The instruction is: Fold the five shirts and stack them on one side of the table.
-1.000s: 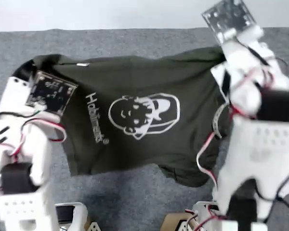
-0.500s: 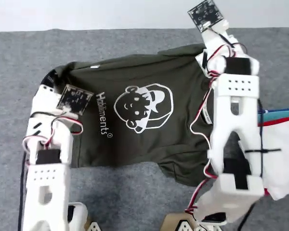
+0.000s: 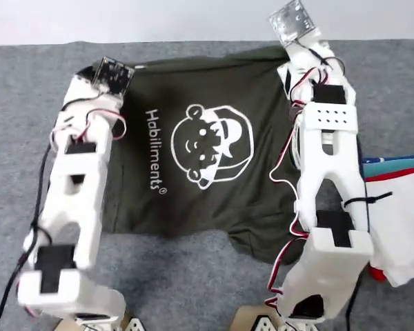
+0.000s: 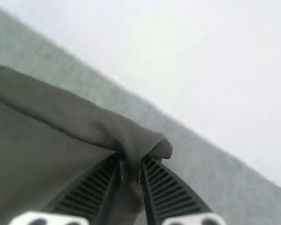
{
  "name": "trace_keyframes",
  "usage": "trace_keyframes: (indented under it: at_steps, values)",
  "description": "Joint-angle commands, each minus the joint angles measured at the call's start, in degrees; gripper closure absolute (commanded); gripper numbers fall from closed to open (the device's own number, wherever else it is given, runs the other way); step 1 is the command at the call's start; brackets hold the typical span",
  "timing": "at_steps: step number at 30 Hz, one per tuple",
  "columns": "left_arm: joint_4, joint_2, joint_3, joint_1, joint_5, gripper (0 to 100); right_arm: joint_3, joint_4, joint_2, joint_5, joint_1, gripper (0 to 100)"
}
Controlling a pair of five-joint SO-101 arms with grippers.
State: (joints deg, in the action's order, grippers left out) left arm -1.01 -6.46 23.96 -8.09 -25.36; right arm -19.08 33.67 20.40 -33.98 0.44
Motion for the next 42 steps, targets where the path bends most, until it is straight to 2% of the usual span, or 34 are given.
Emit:
trace_keyframes:
  at_steps: [1, 5, 13, 15, 19, 24, 34, 42]
  values:
    - [-1.49, -6.24, -11.03, 0.35, 2.11, 100, -0.70, -6.02, 0.04, -0.26, 1.36, 98.7]
    - [-1.49, -12.57, -18.59, 0.62, 7.56, 100, -0.70, -9.10, 2.15, -2.90, 1.27, 98.7]
    - [-0.53, -15.91, -21.85, 1.49, 7.56, 100, -0.70, -9.19, 5.14, -6.24, 2.07, 98.7]
    - [4.31, -15.65, -22.81, 1.67, 6.24, 100, -0.70, -7.78, 5.41, -6.68, 2.33, 98.7]
    - [21.27, -14.15, -26.86, 1.67, -2.55, 100, -0.70, -1.36, 5.14, -8.79, 2.15, 98.7]
    - [38.15, -12.04, -29.05, 2.29, -8.09, 100, -0.70, 7.52, 5.05, -9.14, 2.15, 98.7]
    - [63.30, -7.82, -29.05, 3.43, -22.51, 100, -0.70, 26.77, -0.48, -11.25, 2.15, 98.7]
    - [78.24, -6.15, -29.05, 3.52, -30.95, 100, -0.70, 43.65, -3.74, -14.77, 2.59, 98.7]
